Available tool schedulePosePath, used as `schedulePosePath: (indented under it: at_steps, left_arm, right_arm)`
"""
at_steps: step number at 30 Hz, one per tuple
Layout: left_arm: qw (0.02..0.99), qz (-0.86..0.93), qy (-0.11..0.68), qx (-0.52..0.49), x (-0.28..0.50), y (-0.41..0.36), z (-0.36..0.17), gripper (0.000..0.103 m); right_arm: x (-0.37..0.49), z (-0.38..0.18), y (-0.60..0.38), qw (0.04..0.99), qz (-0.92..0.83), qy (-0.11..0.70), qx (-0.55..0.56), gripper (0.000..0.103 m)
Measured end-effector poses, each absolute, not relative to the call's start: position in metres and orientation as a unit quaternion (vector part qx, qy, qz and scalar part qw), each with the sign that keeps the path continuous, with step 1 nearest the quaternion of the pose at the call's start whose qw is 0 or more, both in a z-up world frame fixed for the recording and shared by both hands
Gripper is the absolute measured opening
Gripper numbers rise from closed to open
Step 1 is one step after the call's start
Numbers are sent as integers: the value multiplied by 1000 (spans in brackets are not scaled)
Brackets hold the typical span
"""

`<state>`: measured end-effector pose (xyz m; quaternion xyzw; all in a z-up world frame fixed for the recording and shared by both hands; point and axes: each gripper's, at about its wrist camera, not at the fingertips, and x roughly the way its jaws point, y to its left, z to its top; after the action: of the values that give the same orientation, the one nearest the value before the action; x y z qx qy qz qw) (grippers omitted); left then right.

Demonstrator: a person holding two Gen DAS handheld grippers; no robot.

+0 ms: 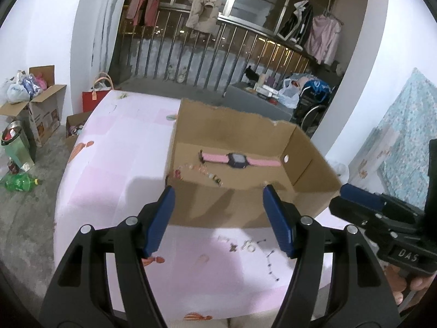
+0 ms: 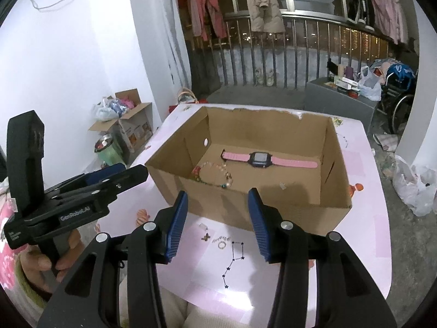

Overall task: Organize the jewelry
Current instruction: 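Withdraw both tools from the box back toward the charms on the table, then grasp a small gold ring with the left gripper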

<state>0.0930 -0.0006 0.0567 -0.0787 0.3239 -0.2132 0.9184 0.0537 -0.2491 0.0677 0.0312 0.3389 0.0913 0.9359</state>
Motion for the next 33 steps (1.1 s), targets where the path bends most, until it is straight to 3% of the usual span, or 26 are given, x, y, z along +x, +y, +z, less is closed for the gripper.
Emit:
schedulePosePath:
  at_steps: [14,27,33]
  left_arm:
    - [906,-230,354,-34,80,23,-18,63]
    - [894,-293,336,37,81,-12,-38,63]
    - [880,-308,358,53,86,-20,-49,42]
  right_arm:
    - [46,6,-267,918,81,387,43,45]
    - [61,-31,-256,907,128,400,14,44]
    - [65,-40,-249,905,143,400,7,41]
